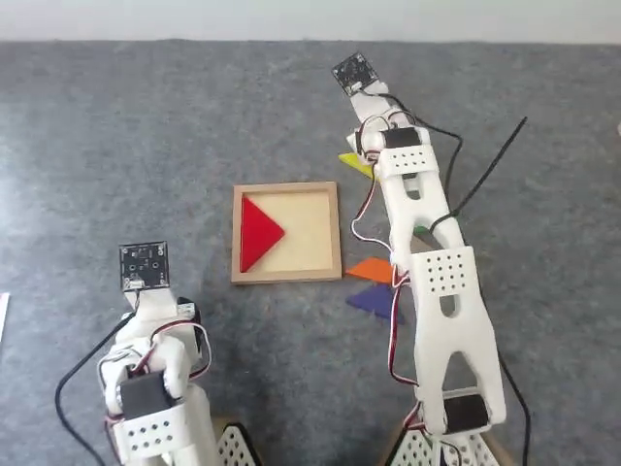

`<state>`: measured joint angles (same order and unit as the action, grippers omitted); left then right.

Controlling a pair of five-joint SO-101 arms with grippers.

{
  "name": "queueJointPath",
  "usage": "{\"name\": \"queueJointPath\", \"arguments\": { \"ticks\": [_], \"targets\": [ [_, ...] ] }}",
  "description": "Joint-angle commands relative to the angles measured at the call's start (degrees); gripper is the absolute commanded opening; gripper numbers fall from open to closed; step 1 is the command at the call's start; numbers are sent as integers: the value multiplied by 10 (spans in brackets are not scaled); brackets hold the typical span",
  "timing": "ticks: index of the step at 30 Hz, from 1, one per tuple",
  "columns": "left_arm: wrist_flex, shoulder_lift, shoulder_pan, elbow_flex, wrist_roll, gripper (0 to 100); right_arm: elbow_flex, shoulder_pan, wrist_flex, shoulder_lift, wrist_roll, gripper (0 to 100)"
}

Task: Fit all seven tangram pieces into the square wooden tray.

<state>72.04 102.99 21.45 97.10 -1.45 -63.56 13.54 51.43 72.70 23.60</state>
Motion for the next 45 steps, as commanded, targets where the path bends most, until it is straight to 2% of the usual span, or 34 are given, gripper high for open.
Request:
{"name": "queueJointPath", "arguments": {
  "ticks": [1, 9, 16, 23, 26, 30, 32, 38, 45],
  "targets": [
    [2, 11, 4, -7, -1, 80, -1, -11, 107, -34, -11, 8],
    [2, 11, 4, -7, -1, 80, -1, 0, 333, -128, -2, 9],
    [2, 11, 4, -7, -1, 80, 0, 28, 478, -165, 204, 9],
    [2, 11, 4, -7, -1, 80, -42, 37, 516, -239, 220, 9],
    [2, 11, 4, -7, -1, 80, 7, 30, 516, -292, 222, 9],
    [2, 11, 4, -7, -1, 80, 159, 15, 516, -391, 216, 9],
    [2, 11, 4, -7, -1, 80, 232, 0, 508, -434, 172, 9],
    [2, 11, 4, -7, -1, 80, 326, -12, 394, -462, -66, 10],
    [2, 11, 4, -7, -1, 80, 328, 29, 267, -363, -490, 15]
  ]
}}
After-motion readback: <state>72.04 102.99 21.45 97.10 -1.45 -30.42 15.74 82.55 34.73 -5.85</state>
